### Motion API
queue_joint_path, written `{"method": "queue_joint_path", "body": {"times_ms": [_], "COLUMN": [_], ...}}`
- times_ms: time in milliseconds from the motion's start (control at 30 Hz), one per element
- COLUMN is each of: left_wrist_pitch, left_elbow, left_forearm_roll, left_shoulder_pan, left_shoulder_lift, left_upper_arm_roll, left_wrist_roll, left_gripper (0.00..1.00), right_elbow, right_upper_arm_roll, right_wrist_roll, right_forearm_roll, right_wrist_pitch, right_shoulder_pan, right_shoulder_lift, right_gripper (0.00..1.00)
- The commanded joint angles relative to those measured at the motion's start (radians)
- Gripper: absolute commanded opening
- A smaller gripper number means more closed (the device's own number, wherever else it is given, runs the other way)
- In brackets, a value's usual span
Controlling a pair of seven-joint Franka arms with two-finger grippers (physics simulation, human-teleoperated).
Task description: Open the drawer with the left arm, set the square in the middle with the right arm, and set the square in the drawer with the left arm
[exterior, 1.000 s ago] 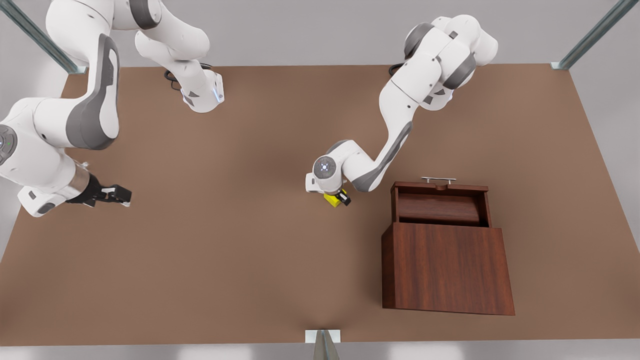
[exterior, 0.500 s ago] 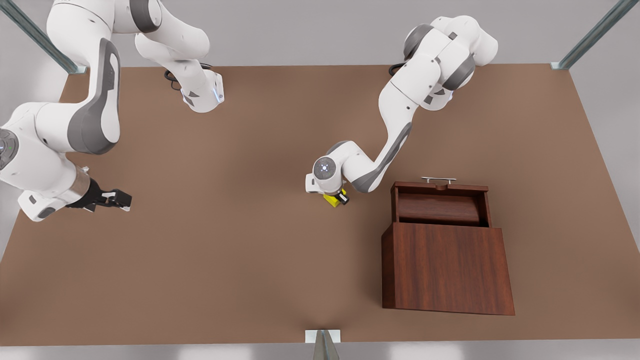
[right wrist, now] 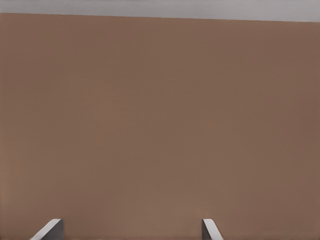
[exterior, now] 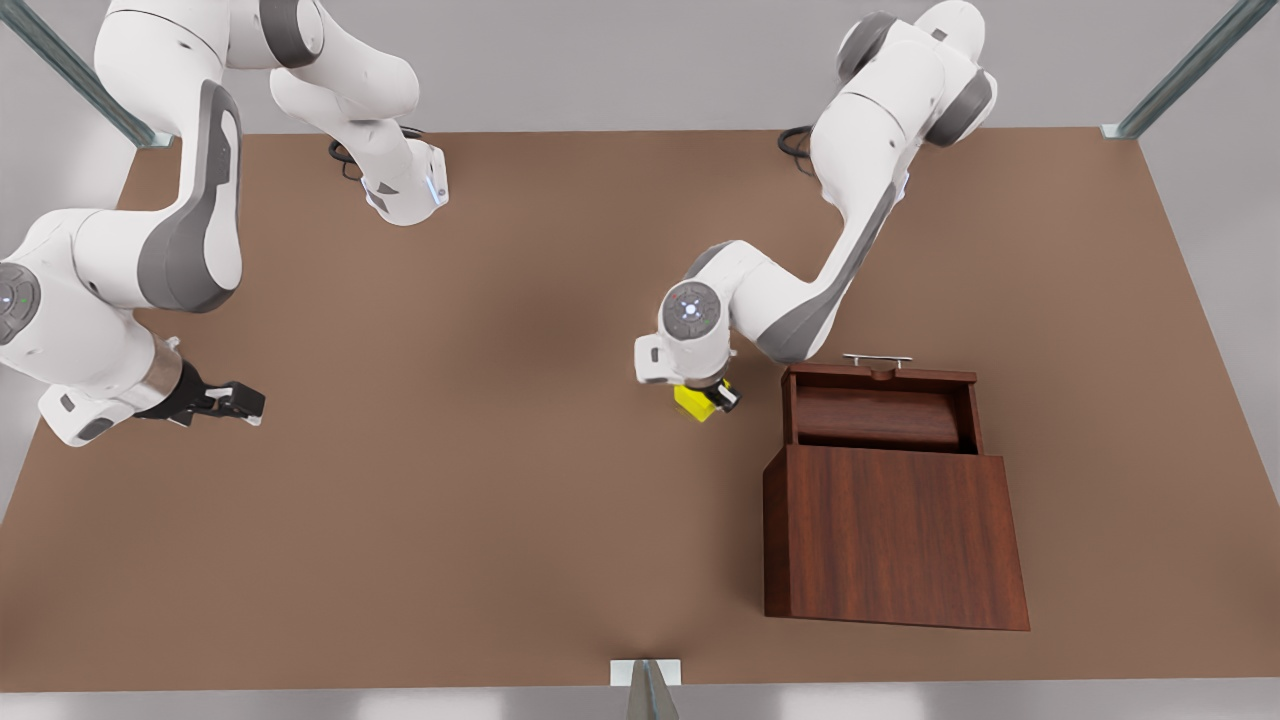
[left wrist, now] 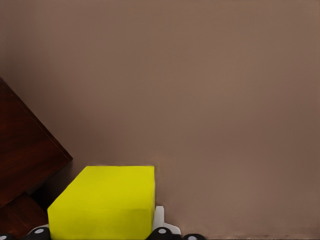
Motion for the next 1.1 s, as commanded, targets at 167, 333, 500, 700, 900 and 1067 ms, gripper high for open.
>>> {"method": "queue_joint_path", "body": {"times_ms": [167, 333, 500, 700, 900, 1067], "left_wrist_pitch": [-0.073, -0.075, -0.079, -0.081, -0.127, -0.253], "left_elbow": [-0.058, -0.118, -0.161, -0.172, -0.167, -0.003], "left_forearm_roll": [-0.068, -0.078, -0.078, -0.078, -0.081, -0.12], "left_shoulder_pan": [0.037, 0.037, 0.039, 0.037, 0.036, 0.036], "left_shoulder_lift": [-0.112, -0.134, -0.125, -0.115, -0.118, -0.128], "left_upper_arm_roll": [0.198, 0.342, 0.344, 0.345, 0.345, 0.462], "left_wrist_roll": [0.458, 0.761, 0.773, 0.773, 0.751, 0.291], "left_gripper": [0.67, 0.67, 0.67, 1.0, 1.0, 1.0], "right_elbow": [0.003, 0.003, 0.006, 0.006, 0.006, 0.006], "right_upper_arm_roll": [0.0, 0.0, 0.0, -0.002, -0.002, -0.002], "right_wrist_roll": [0.0, 0.002, 0.003, 0.003, 0.003, 0.003], "right_forearm_roll": [0.0, 0.0, 0.002, 0.002, 0.003, 0.003], "right_wrist_pitch": [0.008, 0.008, 0.014, 0.014, 0.021, 0.021], "right_shoulder_pan": [0.0, 0.005, 0.0, -0.001, -0.001, -0.001], "right_shoulder_lift": [0.0, 0.003, 0.001, 0.003, 0.005, 0.003], "right_gripper": [1.0, 1.0, 1.0, 1.0, 1.0, 1.0]}}
